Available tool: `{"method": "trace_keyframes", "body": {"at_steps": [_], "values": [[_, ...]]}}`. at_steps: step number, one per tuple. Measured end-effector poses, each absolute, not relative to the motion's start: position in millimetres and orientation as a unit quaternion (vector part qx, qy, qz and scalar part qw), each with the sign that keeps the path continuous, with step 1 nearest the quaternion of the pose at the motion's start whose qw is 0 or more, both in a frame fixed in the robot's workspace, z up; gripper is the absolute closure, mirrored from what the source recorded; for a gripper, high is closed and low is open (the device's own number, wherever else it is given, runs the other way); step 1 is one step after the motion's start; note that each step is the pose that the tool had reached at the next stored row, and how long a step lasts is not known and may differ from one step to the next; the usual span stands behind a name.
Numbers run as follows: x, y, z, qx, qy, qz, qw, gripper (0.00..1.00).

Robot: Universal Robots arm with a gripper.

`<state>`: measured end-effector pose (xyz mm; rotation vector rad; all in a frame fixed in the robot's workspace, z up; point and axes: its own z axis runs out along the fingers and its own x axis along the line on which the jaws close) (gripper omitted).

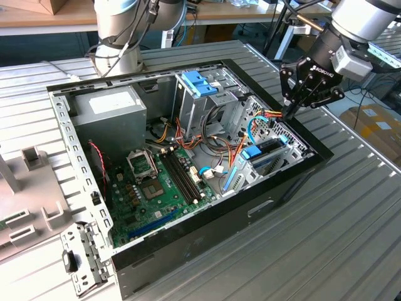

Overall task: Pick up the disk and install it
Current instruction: 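Insert the first disk wire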

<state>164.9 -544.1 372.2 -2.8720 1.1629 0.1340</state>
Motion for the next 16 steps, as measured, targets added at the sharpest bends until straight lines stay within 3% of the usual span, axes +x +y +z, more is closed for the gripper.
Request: {"method": "trace_keyframes", "body": {"at_steps": [16], "values": [[135.4,-545.0,371.9,-0.926,0.375,0.043,0.020,0.83]]}}
